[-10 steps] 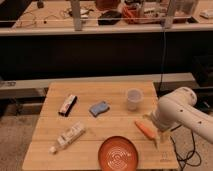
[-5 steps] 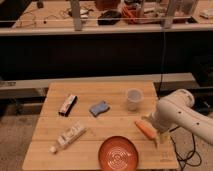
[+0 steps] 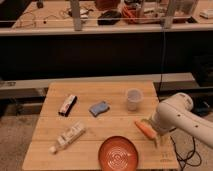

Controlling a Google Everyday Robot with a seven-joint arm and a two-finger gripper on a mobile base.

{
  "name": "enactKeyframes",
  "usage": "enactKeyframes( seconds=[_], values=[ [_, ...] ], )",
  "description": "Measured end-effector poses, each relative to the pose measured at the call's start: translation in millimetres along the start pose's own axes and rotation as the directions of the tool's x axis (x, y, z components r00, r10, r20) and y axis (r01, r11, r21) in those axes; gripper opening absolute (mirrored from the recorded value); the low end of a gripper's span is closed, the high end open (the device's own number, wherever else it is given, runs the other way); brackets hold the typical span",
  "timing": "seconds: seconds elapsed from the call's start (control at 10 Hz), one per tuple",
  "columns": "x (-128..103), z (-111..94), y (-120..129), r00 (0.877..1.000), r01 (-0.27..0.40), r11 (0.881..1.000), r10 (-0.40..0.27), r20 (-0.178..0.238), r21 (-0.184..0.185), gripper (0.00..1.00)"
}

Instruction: Drag the pepper across the table

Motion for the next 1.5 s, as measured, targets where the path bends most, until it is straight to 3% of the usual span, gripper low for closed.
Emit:
enactKeyframes(
  seconds=[0.4, 1.5],
  values=[
    [-1.8, 17.2, 13.0, 1.0, 0.019, 1.0, -0.019, 0.011, 0.001, 0.8],
    [-3.6, 34.1, 13.8, 0.997, 0.049, 0.999, -0.05, 0.057, 0.011, 0.8]
  ],
)
